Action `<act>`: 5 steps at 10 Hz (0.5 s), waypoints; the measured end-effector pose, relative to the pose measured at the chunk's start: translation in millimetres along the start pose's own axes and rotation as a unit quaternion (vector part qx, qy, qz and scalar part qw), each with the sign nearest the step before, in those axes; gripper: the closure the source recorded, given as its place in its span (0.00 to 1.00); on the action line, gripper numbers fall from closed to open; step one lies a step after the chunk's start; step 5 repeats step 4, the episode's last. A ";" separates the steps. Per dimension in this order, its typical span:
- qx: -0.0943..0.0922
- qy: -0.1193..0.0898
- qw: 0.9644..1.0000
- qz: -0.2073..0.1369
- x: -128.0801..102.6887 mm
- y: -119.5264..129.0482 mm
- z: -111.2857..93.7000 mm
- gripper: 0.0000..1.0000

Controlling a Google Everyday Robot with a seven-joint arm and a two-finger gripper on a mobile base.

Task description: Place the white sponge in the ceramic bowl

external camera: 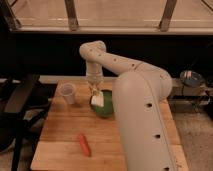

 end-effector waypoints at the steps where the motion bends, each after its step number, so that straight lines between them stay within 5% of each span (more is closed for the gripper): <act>1: 0.001 0.002 1.000 -0.004 -0.8 -1.0 -0.5 0.20; 5: 0.001 -0.005 1.000 0.012 3.0 2.8 -2.3 0.40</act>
